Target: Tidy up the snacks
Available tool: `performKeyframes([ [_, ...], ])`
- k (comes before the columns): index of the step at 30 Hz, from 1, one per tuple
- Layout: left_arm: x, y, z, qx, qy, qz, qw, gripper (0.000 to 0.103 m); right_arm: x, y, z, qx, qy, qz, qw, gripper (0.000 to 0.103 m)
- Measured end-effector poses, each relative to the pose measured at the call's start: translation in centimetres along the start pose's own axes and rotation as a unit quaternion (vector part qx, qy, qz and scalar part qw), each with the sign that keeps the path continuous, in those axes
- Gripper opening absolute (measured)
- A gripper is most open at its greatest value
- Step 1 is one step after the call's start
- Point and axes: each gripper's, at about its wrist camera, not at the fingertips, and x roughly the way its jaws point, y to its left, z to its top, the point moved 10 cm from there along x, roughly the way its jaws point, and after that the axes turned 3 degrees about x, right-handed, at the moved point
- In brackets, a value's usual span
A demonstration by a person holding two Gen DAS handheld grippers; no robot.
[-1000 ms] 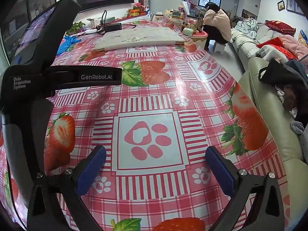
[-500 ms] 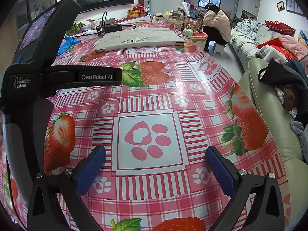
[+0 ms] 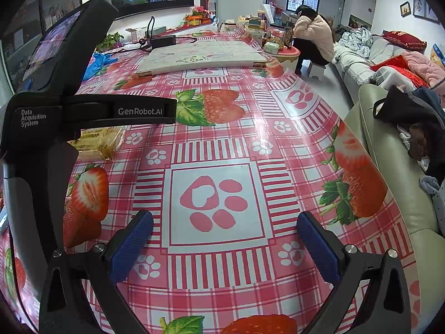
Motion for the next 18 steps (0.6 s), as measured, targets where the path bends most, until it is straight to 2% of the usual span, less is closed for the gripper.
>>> performKeyframes([
  [18,0.00,0.00,0.00,0.000,0.000,0.000,1.0000,0.103,-0.01,-0.01,-0.08,0.000,0.002,0.000,1.000,0.103],
])
